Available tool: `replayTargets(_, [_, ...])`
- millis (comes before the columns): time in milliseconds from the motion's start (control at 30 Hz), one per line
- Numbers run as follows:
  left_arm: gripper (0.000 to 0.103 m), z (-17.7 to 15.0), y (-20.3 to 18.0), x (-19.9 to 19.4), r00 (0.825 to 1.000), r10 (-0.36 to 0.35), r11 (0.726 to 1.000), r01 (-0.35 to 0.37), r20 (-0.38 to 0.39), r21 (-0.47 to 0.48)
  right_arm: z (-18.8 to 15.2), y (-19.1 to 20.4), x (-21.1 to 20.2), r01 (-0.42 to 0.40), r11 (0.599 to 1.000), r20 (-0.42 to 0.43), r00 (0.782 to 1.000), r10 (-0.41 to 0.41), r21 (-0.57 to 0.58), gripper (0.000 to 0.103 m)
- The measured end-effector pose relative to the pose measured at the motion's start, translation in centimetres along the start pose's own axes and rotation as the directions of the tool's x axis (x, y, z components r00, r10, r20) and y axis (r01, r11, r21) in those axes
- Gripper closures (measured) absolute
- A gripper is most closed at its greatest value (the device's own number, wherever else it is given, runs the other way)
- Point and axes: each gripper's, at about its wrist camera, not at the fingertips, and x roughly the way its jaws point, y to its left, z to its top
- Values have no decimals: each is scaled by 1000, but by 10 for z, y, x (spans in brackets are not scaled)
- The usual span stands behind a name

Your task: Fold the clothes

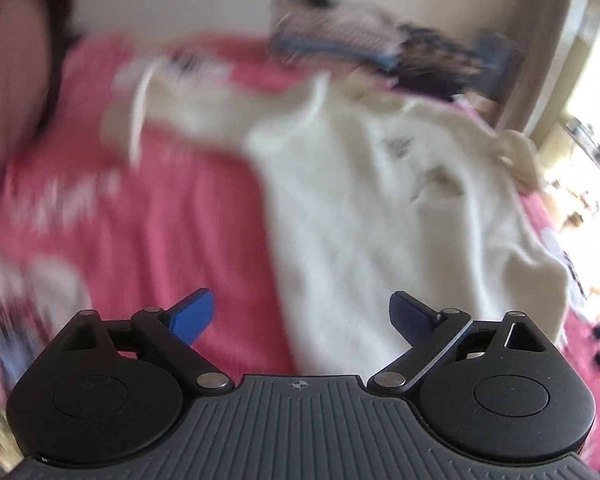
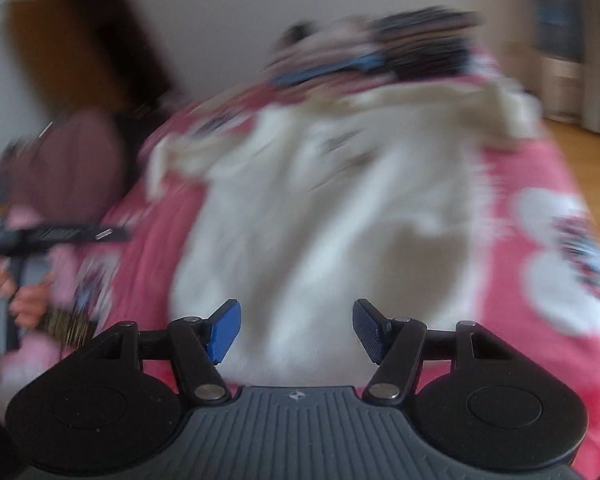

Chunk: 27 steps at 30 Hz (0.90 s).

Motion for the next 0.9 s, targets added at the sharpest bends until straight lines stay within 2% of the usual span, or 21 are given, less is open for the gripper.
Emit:
replayTargets(67, [22,-17,21,5,1000,0,993,-3,-22,-118,-6,21,32,-84,992,-34,996,81,-95,38])
replayTargets(167, [28,-29,32,16,1000,10,975,-15,-25,-220,-10,54,76,-224,954,-77,974,212,-201,38])
replayTargets(233, [32,-30,31,23,999,21,972,-26,-25,-234,-14,79,105,-297,920,-131,954,271,-256,39])
replayTargets(267, [32,-30,30,25,999,23,970,-28,-24,-239,-17,90,119,-305,905,-159,950,268,-298,39])
replayTargets(333, [36,-35,30,27,1000,0,969,-4,-18,-247,-29,107,145,-264,873,-220,958,187,-410,39])
replayTargets(367, [36,-37,30,27,1000,-11,968,7,-14,-249,-36,116,158,-246,850,-246,959,143,-465,45])
replayTargets(400, [37,-38,30,28,1000,-20,969,17,-8,-247,-45,119,168,-194,829,-234,969,79,-524,65])
replayTargets(433, [37,-37,30,32,1000,-27,970,25,-3,-243,-48,119,170,-152,822,-209,977,41,-548,74])
replayTargets(467, [37,-36,31,36,999,-34,970,34,2,-240,-41,109,167,-168,861,-213,974,72,-479,84])
replayTargets(500, [37,-35,31,40,999,-41,970,42,6,-239,-34,99,164,-184,894,-214,971,102,-407,89])
replayTargets(533, [37,-32,32,44,999,-47,968,47,6,-248,-23,79,159,-217,941,-209,964,165,-261,89])
replayTargets(567, [37,-30,33,48,998,-56,964,56,6,-260,-12,58,155,-249,962,-194,955,225,-108,89])
replayTargets(600, [37,-28,35,52,997,-78,957,76,4,-281,-10,30,153,-260,964,-156,951,266,57,89])
replayTargets(633, [37,-26,36,56,995,-101,946,96,1,-310,-8,3,151,-270,937,-111,948,299,220,89])
replayTargets(700, [36,-25,36,61,990,-141,929,131,-6,-346,-12,-51,154,-265,819,-36,944,328,509,87])
replayTargets(767, [35,-26,34,64,984,-175,918,158,-14,-363,-27,-87,162,-263,688,-11,930,367,676,88])
replayTargets(833, [34,-28,27,64,982,-188,925,171,-19,-339,-35,-101,157,-314,596,53,909,413,739,85])
replayTargets(900, [34,-31,23,67,980,-194,928,174,-31,-331,-32,-97,140,-321,640,77,922,379,698,73])
